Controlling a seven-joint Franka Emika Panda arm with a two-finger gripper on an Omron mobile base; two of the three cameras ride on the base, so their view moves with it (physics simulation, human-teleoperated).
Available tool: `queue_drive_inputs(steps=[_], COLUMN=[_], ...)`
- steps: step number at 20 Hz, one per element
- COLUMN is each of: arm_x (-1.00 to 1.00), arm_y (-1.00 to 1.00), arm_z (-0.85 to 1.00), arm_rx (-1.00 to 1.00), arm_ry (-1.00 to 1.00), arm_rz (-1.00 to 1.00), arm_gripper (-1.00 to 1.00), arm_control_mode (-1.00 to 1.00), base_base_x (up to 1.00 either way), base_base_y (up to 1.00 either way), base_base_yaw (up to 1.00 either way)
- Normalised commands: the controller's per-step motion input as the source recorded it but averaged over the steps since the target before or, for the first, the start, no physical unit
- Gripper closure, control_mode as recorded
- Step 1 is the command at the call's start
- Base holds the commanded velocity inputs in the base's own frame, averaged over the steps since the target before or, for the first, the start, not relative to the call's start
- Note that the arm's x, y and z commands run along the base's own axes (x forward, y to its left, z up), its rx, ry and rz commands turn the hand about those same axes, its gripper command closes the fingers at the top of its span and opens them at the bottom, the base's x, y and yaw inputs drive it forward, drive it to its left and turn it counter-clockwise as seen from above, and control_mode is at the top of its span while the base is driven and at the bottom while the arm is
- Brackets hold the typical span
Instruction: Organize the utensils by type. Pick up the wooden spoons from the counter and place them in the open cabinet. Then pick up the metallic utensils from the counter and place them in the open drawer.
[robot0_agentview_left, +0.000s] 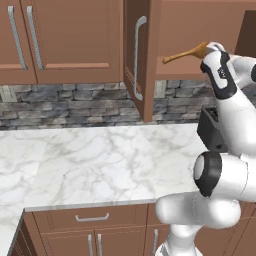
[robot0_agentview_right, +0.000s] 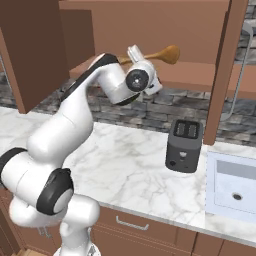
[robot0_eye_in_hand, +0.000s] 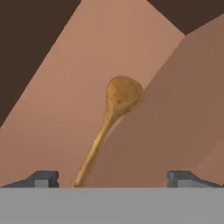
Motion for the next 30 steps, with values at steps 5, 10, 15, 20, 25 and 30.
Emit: queue_drive_inputs(steps=[5, 10, 15, 20, 25, 30], arm_x=[-1.00, -1.00, -1.00, -1.00, -0.75, -0.32], arm_y=[-0.01, 0.00, 0.09, 0.14, 0.46, 0.66], arm_z=[-0.02, -0.11, -0.37, -0.67, -0.81, -0.50], arm_rx=[-0.20, -0.18, -0.09, 0.00, -0.01, -0.05], arm_ry=[0.21, 0.28, 0.23, 0.04, 0.07, 0.03], arm_rz=[0.13, 0.12, 0.05, 0.03, 0.02, 0.00], arm_gripper=[-1.00, -1.00, -1.00, -1.00, -1.00, -1.00], arm_control_mode=[-1.00, -1.00, -1.00, -1.00, -1.00, -1.00], base_base_x=[0.00, 0.00, 0.00, 0.00, 0.00, 0.00], base_base_y=[0.00, 0.00, 0.00, 0.00, 0.00, 0.00], base_base_yaw=[0.00, 0.00, 0.00, 0.00, 0.00, 0.00])
